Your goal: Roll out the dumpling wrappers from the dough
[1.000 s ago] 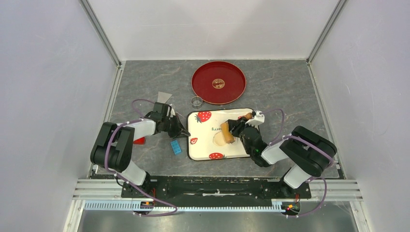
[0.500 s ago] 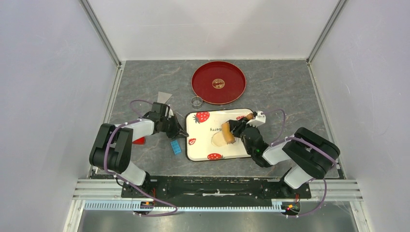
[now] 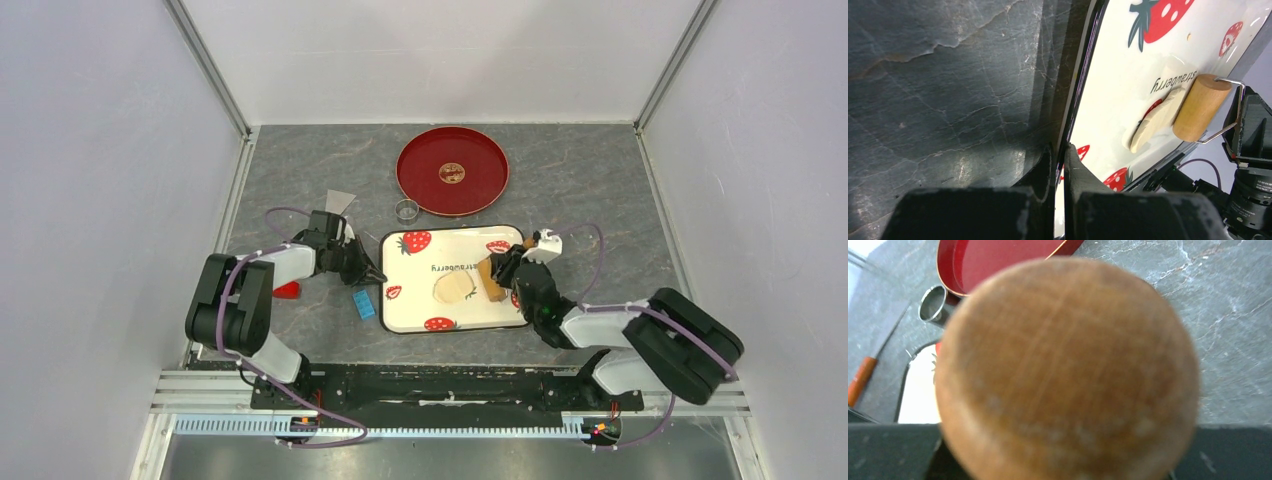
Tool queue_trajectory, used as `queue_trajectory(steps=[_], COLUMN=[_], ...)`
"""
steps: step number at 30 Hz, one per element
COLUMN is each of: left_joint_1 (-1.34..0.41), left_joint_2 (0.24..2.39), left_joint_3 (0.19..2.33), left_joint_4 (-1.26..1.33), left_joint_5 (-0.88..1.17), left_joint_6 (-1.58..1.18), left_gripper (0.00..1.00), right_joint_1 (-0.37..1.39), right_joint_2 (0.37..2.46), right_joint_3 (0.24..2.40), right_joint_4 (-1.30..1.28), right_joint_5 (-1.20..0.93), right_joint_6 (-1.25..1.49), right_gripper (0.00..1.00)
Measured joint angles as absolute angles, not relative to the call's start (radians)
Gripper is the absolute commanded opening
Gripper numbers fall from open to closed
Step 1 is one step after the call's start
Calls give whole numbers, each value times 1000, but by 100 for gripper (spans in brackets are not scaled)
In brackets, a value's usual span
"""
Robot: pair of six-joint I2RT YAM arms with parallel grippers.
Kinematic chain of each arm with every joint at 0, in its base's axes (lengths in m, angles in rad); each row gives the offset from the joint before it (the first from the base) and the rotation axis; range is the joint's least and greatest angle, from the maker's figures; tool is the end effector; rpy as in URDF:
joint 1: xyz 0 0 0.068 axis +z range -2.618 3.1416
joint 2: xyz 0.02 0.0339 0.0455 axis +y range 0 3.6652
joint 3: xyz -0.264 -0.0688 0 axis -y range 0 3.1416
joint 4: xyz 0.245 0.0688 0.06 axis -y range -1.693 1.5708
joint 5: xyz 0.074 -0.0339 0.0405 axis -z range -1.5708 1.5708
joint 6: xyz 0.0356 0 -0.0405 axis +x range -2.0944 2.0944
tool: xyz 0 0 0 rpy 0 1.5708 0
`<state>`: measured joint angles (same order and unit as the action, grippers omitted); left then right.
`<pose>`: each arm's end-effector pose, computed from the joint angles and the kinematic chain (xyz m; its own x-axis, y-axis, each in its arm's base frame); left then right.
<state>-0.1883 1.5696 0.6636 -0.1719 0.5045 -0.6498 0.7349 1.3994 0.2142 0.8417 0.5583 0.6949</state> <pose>0.2599 -0.0670 0.1290 -0.9241 -0.3631 -0.1191 -0.2142 0.7504 -0.6253 0.1765 0.1341 0.1341 -0.3191 0.4436 -0.8375 0.0074 0.8848 0.4659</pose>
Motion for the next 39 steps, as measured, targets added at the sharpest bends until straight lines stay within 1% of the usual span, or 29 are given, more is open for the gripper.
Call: queue_trajectory(steps=[7, 11, 16, 24, 27, 29, 32, 34, 36, 38, 39], left_joint_1=[-180, -180, -182, -217, -234, -244, -252, -257, -262, -268, -271], left_joint_2=[1591, 1597, 1597, 1620, 1631, 1634, 1636, 1636, 1634, 1628, 1625], left_joint_3=[682, 690, 690, 729, 746, 752, 756, 757, 758, 758, 757], left_joint_4=[-188, -184, -185, -205, -205, -206, -206, -208, -210, -212, -212], left_joint_5=[529, 524, 521, 493, 482, 474, 469, 464, 456, 444, 437], left_joint_6=[-630, -627, -627, -613, -611, -607, -601, -599, -599, -599, -599], left_gripper=[2, 2, 2, 2, 3, 6, 10, 12, 14, 16, 17], right_joint_1=[729, 666, 491, 120, 25, -22, -60, -66, -70, -70, -71], right_joint_2=[1211, 1145, 1074, 1018, 1019, 1035, 1065, 1082, 1098, 1107, 1108], right_joint_3=[283, 340, 381, 375, 342, 315, 288, 284, 284, 284, 284], right_joint_4=[504, 354, 267, 215, 224, 224, 256, 281, 295, 303, 300], right_joint_5=[498, 436, 344, 183, 126, 91, 38, 10, -6, -12, -6], right_joint_6=[539, 486, 462, 459, 464, 471, 493, 503, 513, 522, 522], right_gripper=[0, 0, 0, 0, 4, 7, 12, 19, 34, 53, 60])
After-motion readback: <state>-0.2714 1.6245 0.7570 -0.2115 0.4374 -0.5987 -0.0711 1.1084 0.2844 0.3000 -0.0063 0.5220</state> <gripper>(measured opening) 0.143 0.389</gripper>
